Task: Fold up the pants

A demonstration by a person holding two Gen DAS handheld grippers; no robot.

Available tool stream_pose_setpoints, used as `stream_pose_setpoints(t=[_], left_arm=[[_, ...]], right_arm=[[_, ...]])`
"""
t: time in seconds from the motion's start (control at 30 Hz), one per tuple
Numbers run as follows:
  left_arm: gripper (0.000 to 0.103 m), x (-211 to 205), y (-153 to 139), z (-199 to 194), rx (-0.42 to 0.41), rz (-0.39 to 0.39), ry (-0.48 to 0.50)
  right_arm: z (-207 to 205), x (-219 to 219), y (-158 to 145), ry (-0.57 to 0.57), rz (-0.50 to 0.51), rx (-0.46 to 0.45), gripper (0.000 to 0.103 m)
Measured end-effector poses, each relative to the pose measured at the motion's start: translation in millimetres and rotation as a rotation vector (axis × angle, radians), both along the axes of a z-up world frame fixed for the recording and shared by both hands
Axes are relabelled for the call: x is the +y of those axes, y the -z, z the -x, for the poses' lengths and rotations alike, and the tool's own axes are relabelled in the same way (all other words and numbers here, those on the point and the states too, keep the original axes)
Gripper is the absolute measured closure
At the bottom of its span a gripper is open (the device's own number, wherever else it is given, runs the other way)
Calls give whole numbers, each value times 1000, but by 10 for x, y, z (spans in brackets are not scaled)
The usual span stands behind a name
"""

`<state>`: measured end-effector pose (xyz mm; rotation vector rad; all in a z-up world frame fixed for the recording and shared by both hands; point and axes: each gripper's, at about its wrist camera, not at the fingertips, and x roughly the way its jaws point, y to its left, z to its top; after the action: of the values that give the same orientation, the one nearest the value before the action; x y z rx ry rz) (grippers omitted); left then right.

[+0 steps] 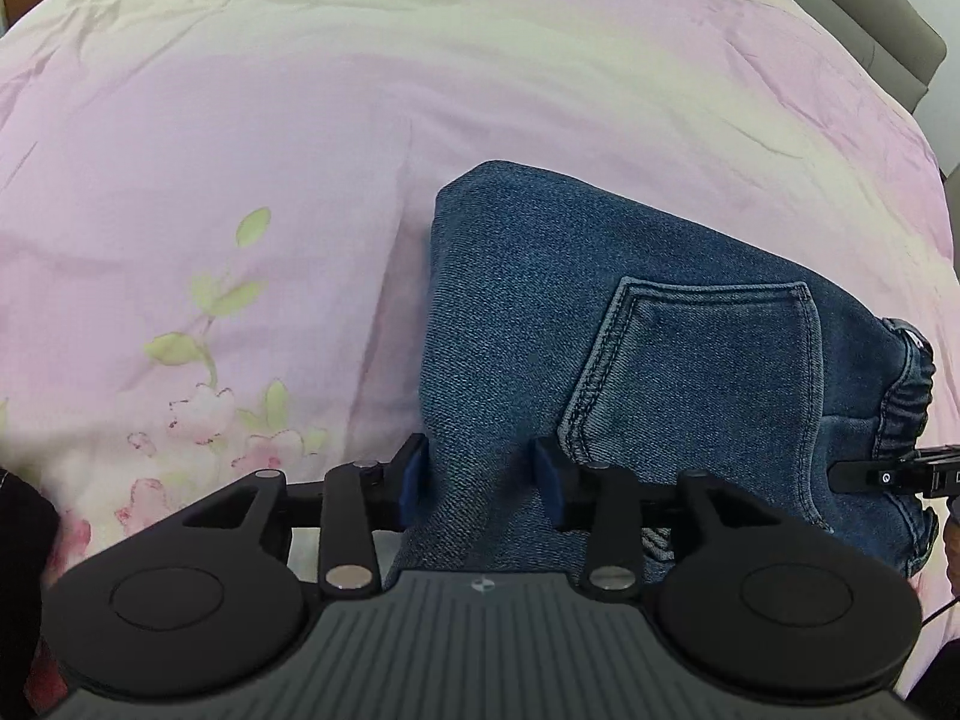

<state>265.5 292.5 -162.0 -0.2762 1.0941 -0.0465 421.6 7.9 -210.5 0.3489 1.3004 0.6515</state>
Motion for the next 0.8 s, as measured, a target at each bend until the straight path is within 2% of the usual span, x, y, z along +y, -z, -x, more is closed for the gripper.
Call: stream_pose_setpoints(t=[0.07,0.13,0.23,0.33,0.37,0.4,0.5,0.63,0.73,0.8], left_arm=[[45,-77,-61,78,-8,-33,-32],[43,-188,-180,175,-23,-96,-43],[43,-364,-420,351,-75,-181,-13],[43,-512,-628,512,-119,-189,20],[43,-484,-667,545,-120,-194,27],[43,-521,-676,582,-118,-203,32],[44,-536,-626,636,-111,-239,31],[51,-445,-532,695,-103,-221,-22],[53,-364,-371,682,-78,-197,-47],[53,-362,-290,688,-75,-205,-36]], right_arm=[[38,2,-55,-1,18,-7,45],[92,-28,-171,-1,56,-39,39],[209,-74,-489,-16,130,-150,36],[455,-216,-823,-25,170,-295,38],[553,-240,-922,-37,186,-344,43],[687,-331,-990,-52,196,-384,56],[959,-270,-1092,-105,195,-458,82],[1265,-73,-1039,-182,261,-570,88],[1295,20,-826,-206,327,-545,91],[1250,-1,-653,-193,333,-492,91]])
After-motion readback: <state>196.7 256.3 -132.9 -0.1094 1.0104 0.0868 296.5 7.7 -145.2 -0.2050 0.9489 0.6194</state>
